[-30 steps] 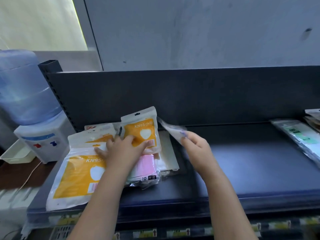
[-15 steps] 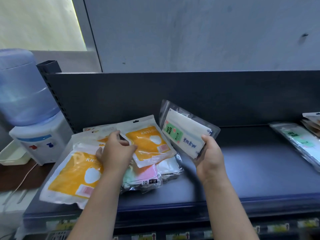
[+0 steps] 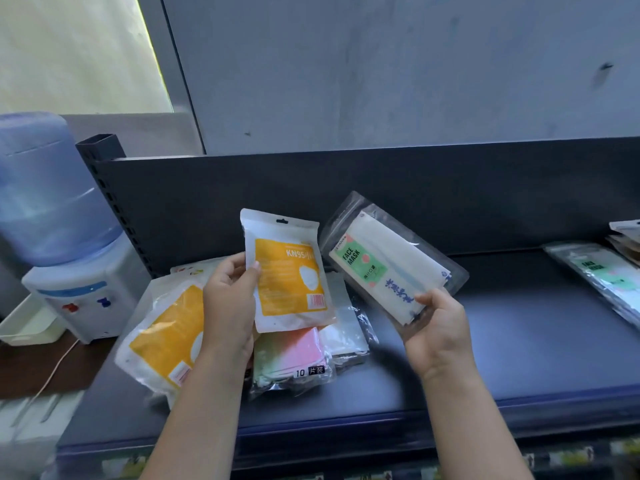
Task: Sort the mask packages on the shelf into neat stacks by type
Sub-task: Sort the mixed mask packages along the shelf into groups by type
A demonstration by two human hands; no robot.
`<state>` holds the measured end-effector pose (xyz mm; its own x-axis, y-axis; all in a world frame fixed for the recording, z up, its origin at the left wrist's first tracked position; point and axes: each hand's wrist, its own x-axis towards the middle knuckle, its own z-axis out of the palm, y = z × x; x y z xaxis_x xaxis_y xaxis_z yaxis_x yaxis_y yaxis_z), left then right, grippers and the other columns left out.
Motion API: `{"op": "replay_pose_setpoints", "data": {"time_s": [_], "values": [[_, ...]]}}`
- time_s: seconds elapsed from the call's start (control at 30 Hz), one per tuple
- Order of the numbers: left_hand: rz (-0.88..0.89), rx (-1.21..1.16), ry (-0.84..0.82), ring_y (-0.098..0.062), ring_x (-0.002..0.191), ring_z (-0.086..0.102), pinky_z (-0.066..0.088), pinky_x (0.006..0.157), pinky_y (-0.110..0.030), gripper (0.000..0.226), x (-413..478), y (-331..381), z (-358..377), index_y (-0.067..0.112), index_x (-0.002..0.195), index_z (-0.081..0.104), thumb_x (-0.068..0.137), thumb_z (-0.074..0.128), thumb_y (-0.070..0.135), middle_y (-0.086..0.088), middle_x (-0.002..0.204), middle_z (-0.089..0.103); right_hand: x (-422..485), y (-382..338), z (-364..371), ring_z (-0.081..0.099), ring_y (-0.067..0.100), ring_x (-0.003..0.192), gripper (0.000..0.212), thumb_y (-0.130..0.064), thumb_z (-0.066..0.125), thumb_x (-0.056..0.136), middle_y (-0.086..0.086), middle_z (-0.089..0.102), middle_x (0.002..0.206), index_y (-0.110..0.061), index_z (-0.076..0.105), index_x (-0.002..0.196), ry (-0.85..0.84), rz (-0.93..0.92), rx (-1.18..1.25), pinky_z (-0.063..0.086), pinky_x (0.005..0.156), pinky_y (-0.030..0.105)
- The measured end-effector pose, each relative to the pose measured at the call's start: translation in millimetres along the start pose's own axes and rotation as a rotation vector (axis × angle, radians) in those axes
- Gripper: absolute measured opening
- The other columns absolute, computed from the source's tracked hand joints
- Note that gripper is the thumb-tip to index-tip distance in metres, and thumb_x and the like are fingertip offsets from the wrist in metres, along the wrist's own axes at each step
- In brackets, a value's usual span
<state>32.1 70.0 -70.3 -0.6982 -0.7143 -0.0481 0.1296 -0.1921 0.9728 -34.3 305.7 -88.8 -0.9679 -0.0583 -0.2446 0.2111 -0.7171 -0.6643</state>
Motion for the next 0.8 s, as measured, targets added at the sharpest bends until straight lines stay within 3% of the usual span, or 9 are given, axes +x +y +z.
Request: {"op": "replay_pose_setpoints", "data": {"time_s": [0.13, 0.27, 0.33, 0.43, 0.5, 0.57, 0.67, 0.73, 0.8], "values": [[0.074, 0.007, -0.013, -0.027, 0.097, 0.074, 0.063, 0.084, -0.048, 0.018, -0.1, 3.6, 18.2, 0.023, 0.099, 0.074, 0.105, 0.06, 0.014, -0.002, 0.096, 0.079, -0.7, -13.0, -12.8, 0.07, 0.044, 0.116, 0.056, 0.004, 0.035, 0.086, 0.02, 0.074, 0.125, -0.006, 0.063, 0.135, 0.006, 0.036, 0.106, 0.055, 0.096, 0.066], [0.143, 0.099, -0.128, 0.001, 0.083, 0.07, 0.056, 0.075, -0.018, 0.02, -5.1, -2.2, 52.4, 0.025, 0.099, 0.071, 0.106, 0.058, 0.012, 0.014, 0.087, 0.076, 9.5, -38.0, -32.7, 0.077, 0.036, 0.104, 0.048, 0.002, 0.033, 0.091, 0.017, 0.077, 0.119, -0.008, 0.068, 0.123, 0.019, 0.023, 0.201, 0.065, 0.08, 0.049], [0.133, 0.112, -0.155, 0.004, 0.079, 0.069, 0.054, 0.071, -0.015, 0.021, -9.8, -7.3, 77.1, 0.024, 0.098, 0.071, 0.106, 0.058, 0.009, 0.015, 0.084, 0.076, 18.5, -57.0, -45.2, 0.077, 0.035, 0.103, 0.049, 0.002, 0.033, 0.091, 0.016, 0.078, 0.117, -0.008, 0.067, 0.125, 0.033, 0.0, 0.213, 0.065, 0.08, 0.049], [0.106, 0.102, -0.147, -0.002, 0.083, 0.07, 0.057, 0.08, -0.026, 0.021, -23.8, -13.8, 124.6, 0.023, 0.097, 0.071, 0.105, 0.059, 0.008, 0.01, 0.089, 0.077, 38.6, -91.1, -71.2, 0.077, 0.034, 0.105, 0.048, 0.001, 0.034, 0.093, 0.014, 0.078, 0.118, -0.009, 0.066, 0.127, 0.056, -0.042, 0.186, 0.062, 0.088, 0.053], [0.075, 0.076, -0.139, -0.015, 0.093, 0.071, 0.06, 0.092, -0.044, 0.02, -34.8, -21.5, 163.0, 0.021, 0.098, 0.072, 0.104, 0.059, 0.007, -0.001, 0.099, 0.077, 56.0, -116.0, -92.1, 0.077, 0.03, 0.105, 0.044, 0.0, 0.039, 0.096, 0.011, 0.078, 0.118, -0.01, 0.066, 0.129, 0.102, -0.116, 0.135, 0.062, 0.088, 0.049], [0.059, 0.05, -0.132, -0.023, 0.099, 0.071, 0.057, 0.101, -0.056, 0.02, -47.8, -31.5, 204.8, 0.019, 0.098, 0.071, 0.104, 0.057, 0.006, -0.007, 0.104, 0.076, 75.7, -142.1, -117.2, 0.078, 0.02, 0.089, 0.035, 0.001, 0.046, 0.098, 0.0, 0.081, 0.103, -0.016, 0.069, 0.119, 0.124, -0.231, -0.027, 0.064, 0.074, 0.035], [0.032, 0.017, -0.104, -0.024, 0.097, 0.072, 0.058, 0.1, -0.057, 0.019, -72.3, -50.0, 270.1, 0.018, 0.099, 0.07, 0.105, 0.056, 0.007, -0.007, 0.102, 0.077, 104.9, -190.4, -160.9, 0.056, 0.021, 0.06, 0.007, -0.01, 0.062, 0.092, -0.005, 0.065, 0.065, -0.017, 0.061, 0.091, 0.118, -0.346, -0.306, 0.045, 0.046, 0.024], [0.011, 0.006, -0.072, -0.024, 0.097, 0.074, 0.059, 0.098, -0.057, 0.018, -89.9, -63.3, 310.9, 0.018, 0.1, 0.07, 0.105, 0.056, 0.008, -0.005, 0.102, 0.077, 123.6, -226.5, -191.4, 0.054, 0.021, 0.059, 0.011, -0.015, 0.068, 0.087, 0.0, 0.065, 0.071, -0.015, 0.06, 0.095, 0.109, -0.39, -0.435, 0.044, 0.046, 0.026], [0.001, -0.004, -0.025, -0.028, 0.104, 0.075, 0.058, 0.099, -0.059, 0.018, -106.7, -74.5, 346.0, 0.02, 0.099, 0.071, 0.104, 0.057, 0.011, -0.006, 0.104, 0.078, 135.5, -260.8, -215.2, 0.064, 0.018, 0.067, 0.026, -0.004, 0.069, 0.092, 0.002, 0.071, 0.084, -0.021, 0.063, 0.111, 0.083, -0.418, -0.498, 0.051, 0.051, 0.031]]}}
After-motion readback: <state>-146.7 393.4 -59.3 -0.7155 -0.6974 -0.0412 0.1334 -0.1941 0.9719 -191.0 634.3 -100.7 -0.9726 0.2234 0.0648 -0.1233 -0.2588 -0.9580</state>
